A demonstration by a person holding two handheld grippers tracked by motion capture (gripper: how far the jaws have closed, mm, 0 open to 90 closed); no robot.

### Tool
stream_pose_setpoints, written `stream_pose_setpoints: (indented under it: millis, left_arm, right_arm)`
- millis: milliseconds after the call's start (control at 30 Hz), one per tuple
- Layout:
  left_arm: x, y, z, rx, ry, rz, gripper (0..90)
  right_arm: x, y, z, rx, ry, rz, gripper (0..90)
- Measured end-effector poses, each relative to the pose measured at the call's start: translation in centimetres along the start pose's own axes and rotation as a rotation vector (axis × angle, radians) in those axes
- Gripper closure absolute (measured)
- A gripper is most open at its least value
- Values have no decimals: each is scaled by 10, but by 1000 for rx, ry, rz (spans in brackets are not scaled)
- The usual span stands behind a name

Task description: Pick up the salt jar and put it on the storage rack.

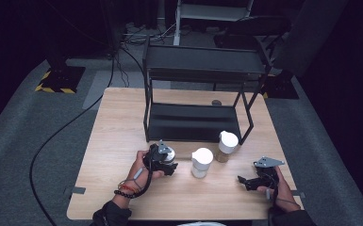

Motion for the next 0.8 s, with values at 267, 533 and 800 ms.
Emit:
stream_pose_setpoints:
  millis: [267, 533, 800]
  left_arm:
    - [-1, 2, -2, -2, -3, -7, 301]
    - [-3, 5, -4, -2, -3, -12, 301]
    - [-4, 12, -6, -6, 7, -8, 302]
  right_arm:
    - [0, 0, 0, 0, 0, 0, 1]
    - [0, 0, 0, 0, 0, 1, 1]
    - [0, 0, 0, 0, 0, 1, 1]
Point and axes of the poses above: each handheld gripper's, and its own axes: x roughly forward along the jaws, y roughly out of its top, z roughly to its right, the point moved 8 cm from there along x, roughly forward along the jaws, and after that the axes turned 11 degrees about y, right-handed, at the moved point
